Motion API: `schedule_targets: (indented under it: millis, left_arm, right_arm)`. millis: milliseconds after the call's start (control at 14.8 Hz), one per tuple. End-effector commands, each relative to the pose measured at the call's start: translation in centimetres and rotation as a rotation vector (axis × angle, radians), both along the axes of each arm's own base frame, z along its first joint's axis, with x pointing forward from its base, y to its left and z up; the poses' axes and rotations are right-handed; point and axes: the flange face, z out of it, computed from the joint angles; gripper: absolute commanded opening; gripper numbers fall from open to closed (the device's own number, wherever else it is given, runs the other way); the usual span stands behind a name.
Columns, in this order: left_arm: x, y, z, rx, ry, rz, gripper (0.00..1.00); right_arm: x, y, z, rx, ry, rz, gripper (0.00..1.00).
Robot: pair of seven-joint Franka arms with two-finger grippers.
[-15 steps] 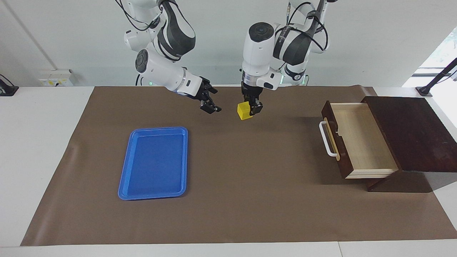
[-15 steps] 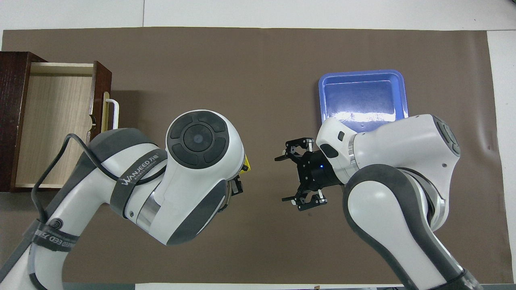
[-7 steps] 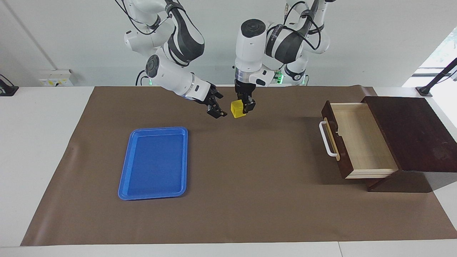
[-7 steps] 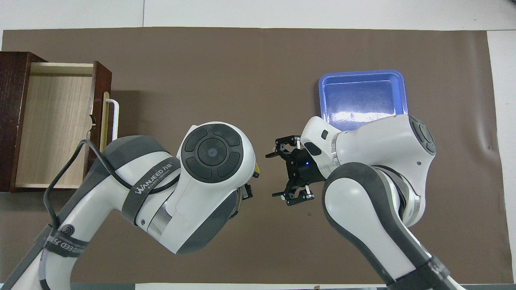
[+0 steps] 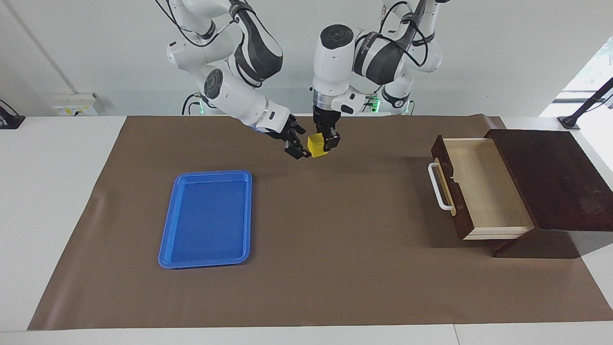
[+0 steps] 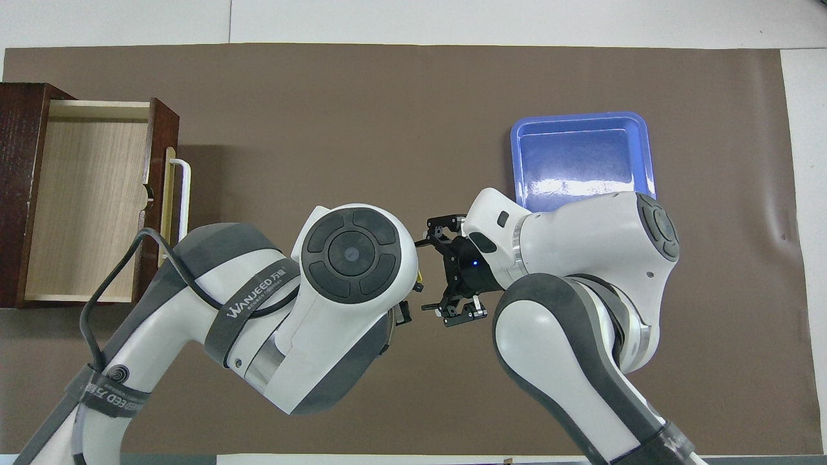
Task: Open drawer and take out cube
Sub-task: 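Close the right gripper on the cube held by the left gripper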
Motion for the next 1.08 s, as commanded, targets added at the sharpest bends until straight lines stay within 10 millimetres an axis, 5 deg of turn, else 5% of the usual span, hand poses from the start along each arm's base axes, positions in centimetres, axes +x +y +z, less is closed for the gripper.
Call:
schedule_targets:
  millis: [0, 741, 809, 876, 1011]
  left_arm:
    - [-1.5, -0.1, 0.0, -0.019, -0.002, 0.002, 0.00]
    - [-1.4, 0.1, -0.4, -0.016, 0.001, 0.003, 0.00]
    - [-1.3, 0.2, -0.4, -0.016, 0.001, 0.005, 0.00]
    - [-1.3, 0.2, -0.4, -0.016, 0.001, 0.006, 0.00]
    - [-1.2, 0.3, -0.4, -0.016, 0.001, 0.008, 0.00]
  right_arm:
    - [0.6, 0.4, -0.1, 0.016, -0.001, -0.023, 1.00]
    - [-0.1, 1.7, -0.2, 0.011, -0.020, -0.010, 0.99]
    - [-0.2, 1.9, -0.2, 0.011, -0.021, -0.006, 0.88]
    - [-0.1, 1.9, -0.2, 0.011, -0.024, -0.009, 0.66]
    - [-0.2, 1.9, -0.1, 0.011, -0.027, -0.009, 0.05]
